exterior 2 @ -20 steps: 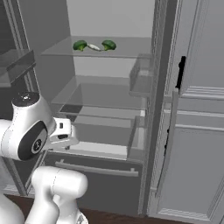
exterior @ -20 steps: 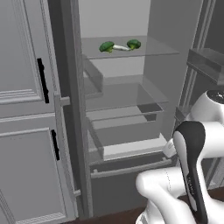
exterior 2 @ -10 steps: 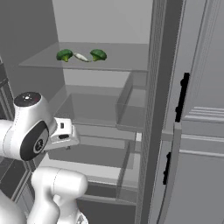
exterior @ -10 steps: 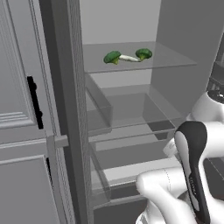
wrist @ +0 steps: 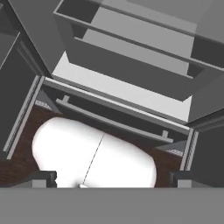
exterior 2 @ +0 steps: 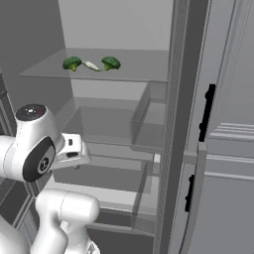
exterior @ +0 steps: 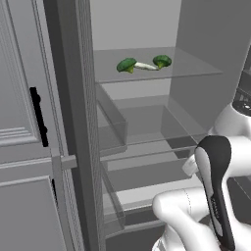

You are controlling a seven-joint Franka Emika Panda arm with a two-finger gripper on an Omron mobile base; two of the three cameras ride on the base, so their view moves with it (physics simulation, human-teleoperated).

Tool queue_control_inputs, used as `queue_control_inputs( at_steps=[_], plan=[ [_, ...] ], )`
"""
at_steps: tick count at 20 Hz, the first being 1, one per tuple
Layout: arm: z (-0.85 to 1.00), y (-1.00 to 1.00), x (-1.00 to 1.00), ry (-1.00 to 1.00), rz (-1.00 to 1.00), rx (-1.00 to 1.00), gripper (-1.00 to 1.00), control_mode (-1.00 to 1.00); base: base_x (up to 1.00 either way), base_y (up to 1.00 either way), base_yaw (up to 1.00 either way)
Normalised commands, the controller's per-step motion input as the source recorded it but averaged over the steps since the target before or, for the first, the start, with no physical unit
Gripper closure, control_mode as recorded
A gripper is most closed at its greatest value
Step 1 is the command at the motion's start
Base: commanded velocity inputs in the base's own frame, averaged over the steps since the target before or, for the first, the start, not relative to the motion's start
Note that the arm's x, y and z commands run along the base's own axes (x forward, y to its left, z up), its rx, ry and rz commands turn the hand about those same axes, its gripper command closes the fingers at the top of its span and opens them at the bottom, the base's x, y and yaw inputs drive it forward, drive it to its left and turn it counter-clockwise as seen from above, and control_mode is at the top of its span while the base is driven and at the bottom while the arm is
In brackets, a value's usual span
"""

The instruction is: Place one broccoli and one fish in each tupperware on the nearby counter, to pack two identical lunches.

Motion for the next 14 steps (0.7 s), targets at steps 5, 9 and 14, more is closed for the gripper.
queue_control_inputs(
  at_steps=[5,9,14],
  plan=[
    [0.61,0.1,-0.14,-0.32,0.0,-0.1,-1.0,-1.0,0.0,0.0,0.0],
    [0.99,0.02,0.09,-0.39,0.01,-0.16,-1.0,-1.0,0.0,0.0,0.0],
    [0.95,0.02,0.31,-0.3,-0.02,0.0,-1.0,-1.0,0.0,0.0,0.0]
  ],
)
